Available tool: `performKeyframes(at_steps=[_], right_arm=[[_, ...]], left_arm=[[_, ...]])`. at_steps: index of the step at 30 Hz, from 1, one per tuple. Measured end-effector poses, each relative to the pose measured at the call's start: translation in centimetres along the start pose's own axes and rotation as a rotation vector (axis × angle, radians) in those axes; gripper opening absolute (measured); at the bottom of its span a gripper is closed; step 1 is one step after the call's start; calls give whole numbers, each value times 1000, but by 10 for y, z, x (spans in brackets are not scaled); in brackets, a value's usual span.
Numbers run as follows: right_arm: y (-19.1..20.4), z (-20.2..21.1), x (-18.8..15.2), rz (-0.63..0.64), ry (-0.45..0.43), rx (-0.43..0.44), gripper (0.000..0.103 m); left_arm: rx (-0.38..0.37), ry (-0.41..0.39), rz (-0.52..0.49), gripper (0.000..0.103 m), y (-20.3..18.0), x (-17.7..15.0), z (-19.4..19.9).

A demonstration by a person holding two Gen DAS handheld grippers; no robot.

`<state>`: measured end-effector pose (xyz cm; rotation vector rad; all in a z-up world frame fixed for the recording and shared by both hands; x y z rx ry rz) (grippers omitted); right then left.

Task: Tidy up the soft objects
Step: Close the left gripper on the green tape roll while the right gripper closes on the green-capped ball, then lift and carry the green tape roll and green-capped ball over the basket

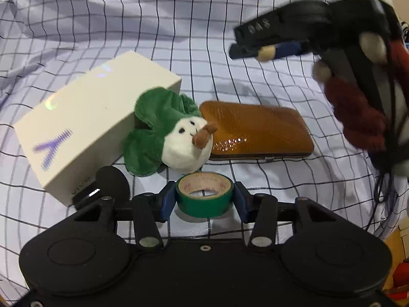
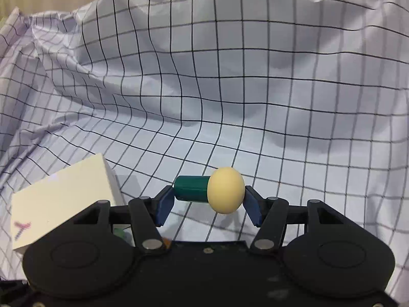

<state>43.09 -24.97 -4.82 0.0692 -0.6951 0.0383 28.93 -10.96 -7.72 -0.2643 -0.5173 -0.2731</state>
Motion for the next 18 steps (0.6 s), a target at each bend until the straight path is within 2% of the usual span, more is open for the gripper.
performKeyframes(at_steps=[8,18], right_arm=[[11,73,-23,-50,-91,13,58],[44,172,-74,-89,-216,53,58]], left_arm=[[2,-77,6,47,2,0,42],[-9,-133,3,47,2,-28,93]])
Point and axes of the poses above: each gripper's, at about its wrist camera, not at the fingertips, and z roughly against the way its jaws point, y to its left, x to its top, the point moved 6 cm from there along -z, roughly the way its jaws point, and after that the axes turned 2 degrees about y, right-handed, at the moved point
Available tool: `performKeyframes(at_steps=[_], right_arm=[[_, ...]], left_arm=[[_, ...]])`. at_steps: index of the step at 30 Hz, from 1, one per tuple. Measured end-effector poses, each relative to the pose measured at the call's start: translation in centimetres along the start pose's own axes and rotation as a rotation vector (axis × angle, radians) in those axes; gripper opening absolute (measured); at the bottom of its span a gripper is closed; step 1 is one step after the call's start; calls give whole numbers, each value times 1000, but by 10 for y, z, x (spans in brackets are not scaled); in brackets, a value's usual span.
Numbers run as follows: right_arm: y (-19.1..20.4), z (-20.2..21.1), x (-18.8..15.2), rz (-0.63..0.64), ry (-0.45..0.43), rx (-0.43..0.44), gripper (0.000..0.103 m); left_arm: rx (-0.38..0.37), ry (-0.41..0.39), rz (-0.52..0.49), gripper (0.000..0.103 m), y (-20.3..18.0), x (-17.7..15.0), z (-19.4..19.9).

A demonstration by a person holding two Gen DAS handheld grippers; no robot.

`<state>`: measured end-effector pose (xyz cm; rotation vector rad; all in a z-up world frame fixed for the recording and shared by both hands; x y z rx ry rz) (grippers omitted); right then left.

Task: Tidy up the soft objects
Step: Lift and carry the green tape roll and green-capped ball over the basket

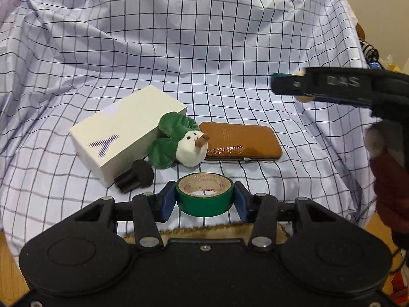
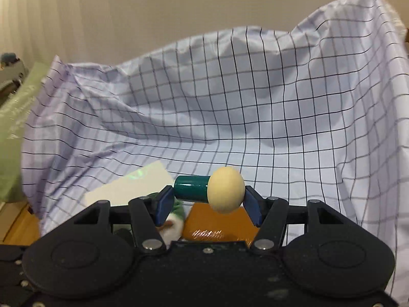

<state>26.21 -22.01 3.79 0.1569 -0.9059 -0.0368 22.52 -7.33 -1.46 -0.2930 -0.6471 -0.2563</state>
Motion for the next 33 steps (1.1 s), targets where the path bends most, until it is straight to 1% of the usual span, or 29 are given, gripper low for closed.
performKeyframes(at_steps=[6,9,11,13,16,23,29,33], right_arm=[[18,55,-27,-5,-66,11,59],[27,79,-45,-18,-84,27,59],[33,93,-58,-19,-96,21,59],[37,105,-73,-19,-102,15,59],[40,115,-90,-34,-85,28,59],[39,124,-120,-71,-33,27,59],[33,110,-136,-94,35,-1,59],[34,97,-145,-80,79,-26,59]], left_arm=[[13,-22,14,47,5,-21,29],[14,-32,27,47,7,-32,42],[17,-37,32,47,7,-39,50],[18,-40,34,47,6,-45,56],[22,-37,31,47,5,-54,61],[16,-11,37,47,3,-72,63],[29,17,41,47,5,-79,56],[43,37,44,47,9,-81,50]])
Point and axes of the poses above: each gripper's, at about its wrist camera, not at the fingertips, and z roughly against the way its jaws point, y to its left, x to its top, the point moved 6 cm from there along -z, roughly the way its jaws point, and after that the axes turned 2 degrees about y, right-handed, at the moved point
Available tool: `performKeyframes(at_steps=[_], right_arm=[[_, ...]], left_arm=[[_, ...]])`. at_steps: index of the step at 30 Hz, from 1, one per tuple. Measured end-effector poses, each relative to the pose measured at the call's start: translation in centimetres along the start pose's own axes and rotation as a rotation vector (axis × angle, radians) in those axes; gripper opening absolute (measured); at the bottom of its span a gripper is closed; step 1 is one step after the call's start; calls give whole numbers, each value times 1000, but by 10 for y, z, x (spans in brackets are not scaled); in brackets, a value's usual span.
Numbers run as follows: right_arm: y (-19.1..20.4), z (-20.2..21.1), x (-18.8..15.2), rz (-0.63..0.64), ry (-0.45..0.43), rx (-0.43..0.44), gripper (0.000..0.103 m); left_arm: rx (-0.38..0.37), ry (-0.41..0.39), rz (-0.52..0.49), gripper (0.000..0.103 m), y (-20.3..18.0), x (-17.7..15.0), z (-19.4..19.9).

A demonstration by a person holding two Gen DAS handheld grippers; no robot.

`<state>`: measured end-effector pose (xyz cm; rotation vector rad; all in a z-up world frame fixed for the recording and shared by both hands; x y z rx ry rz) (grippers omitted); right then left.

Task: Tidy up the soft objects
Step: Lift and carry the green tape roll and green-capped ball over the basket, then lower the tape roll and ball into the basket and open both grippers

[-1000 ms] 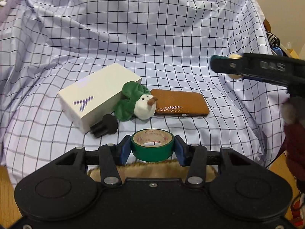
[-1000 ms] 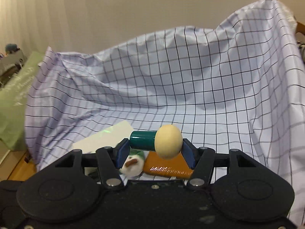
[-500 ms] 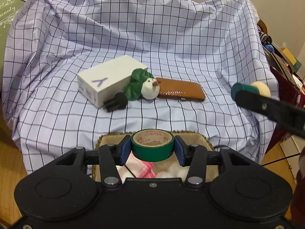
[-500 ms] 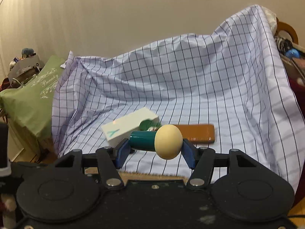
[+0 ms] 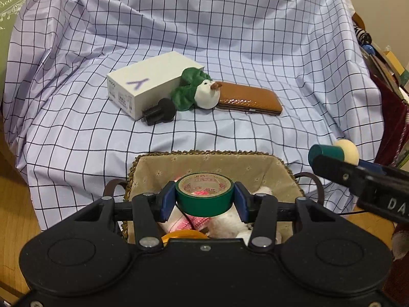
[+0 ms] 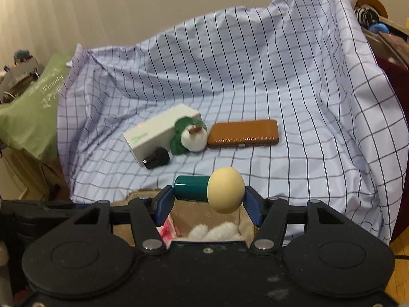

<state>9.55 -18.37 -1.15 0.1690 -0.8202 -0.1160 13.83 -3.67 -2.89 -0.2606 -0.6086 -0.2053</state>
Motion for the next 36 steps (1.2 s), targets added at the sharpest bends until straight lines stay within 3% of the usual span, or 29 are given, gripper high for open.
performKeyframes(at_steps=[20,36], right_arm=[[15,-64,-5,72,140,-26,59],[13,-90,1,65,173,-35,59]], left_arm=[[9,108,32,47,17,5,-44],[-2,137,48,47,20,18,-65]])
Point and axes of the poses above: each gripper's, at about its wrist camera, not at the fingertips, and z roughly against the way its jaws point, y to its left, x to its top, the point moved 6 cm from there along -z, roughly the way its jaws point, and after that the axes turned 2 degrees about y, right-handed, at the moved point
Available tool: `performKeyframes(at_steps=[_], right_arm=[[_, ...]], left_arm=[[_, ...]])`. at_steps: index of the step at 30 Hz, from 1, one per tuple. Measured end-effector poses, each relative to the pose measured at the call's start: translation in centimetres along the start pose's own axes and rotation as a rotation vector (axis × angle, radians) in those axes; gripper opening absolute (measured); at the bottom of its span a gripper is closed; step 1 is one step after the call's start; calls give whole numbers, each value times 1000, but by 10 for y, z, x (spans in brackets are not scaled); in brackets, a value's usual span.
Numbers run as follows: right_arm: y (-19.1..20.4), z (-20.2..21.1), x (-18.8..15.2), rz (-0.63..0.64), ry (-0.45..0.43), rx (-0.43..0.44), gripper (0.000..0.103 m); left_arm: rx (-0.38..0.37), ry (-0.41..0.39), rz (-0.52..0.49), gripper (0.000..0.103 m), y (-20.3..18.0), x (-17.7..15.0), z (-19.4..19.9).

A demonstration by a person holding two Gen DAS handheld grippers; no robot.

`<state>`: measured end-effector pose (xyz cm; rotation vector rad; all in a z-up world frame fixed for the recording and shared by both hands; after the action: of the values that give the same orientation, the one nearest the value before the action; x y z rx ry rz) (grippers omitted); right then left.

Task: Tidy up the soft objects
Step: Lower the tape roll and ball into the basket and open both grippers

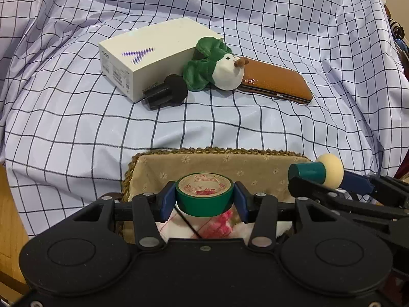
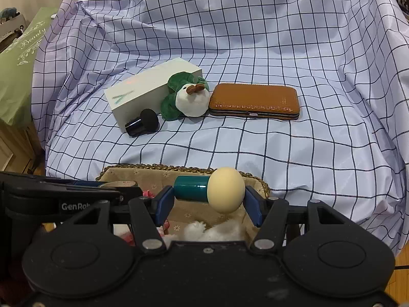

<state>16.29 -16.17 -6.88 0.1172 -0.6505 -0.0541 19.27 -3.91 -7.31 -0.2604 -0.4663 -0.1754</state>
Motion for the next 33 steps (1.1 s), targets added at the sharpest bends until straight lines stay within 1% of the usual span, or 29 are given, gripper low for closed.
performKeyframes(at_steps=[7,16,18,21,25,29,33], right_arm=[[-5,-7,1,-11,12,-10,59],[-1,-16,-1,0,33,0,60],[-1,-17,-1,-3,35,4,60],[-2,-19,0,-9,38,5,60],[-3,-20,-1,-12,44,6,60],[-2,-19,-1,-4,40,11,65],[-1,-18,-1,-4,41,13,65]], left_arm=[[-18,0,15,47,-3,11,-6],[-5,20,16,48,-4,13,-15],[-5,22,18,48,-4,14,-15],[0,20,23,54,-2,15,-16],[7,24,28,55,-1,15,-17],[10,31,33,55,0,14,-17],[12,34,36,55,0,12,-17]])
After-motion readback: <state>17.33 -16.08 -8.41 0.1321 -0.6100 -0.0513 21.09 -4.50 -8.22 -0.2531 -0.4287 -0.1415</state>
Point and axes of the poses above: each gripper's, at about its wrist camera, not at the fingertips, and z roughly against the way its jaws point, y to its left, x to its top, the point moved 6 cm from there along -z, roughly the way its jaws point, and after that the axes turned 2 degrees about y, right-handed, at the moved point
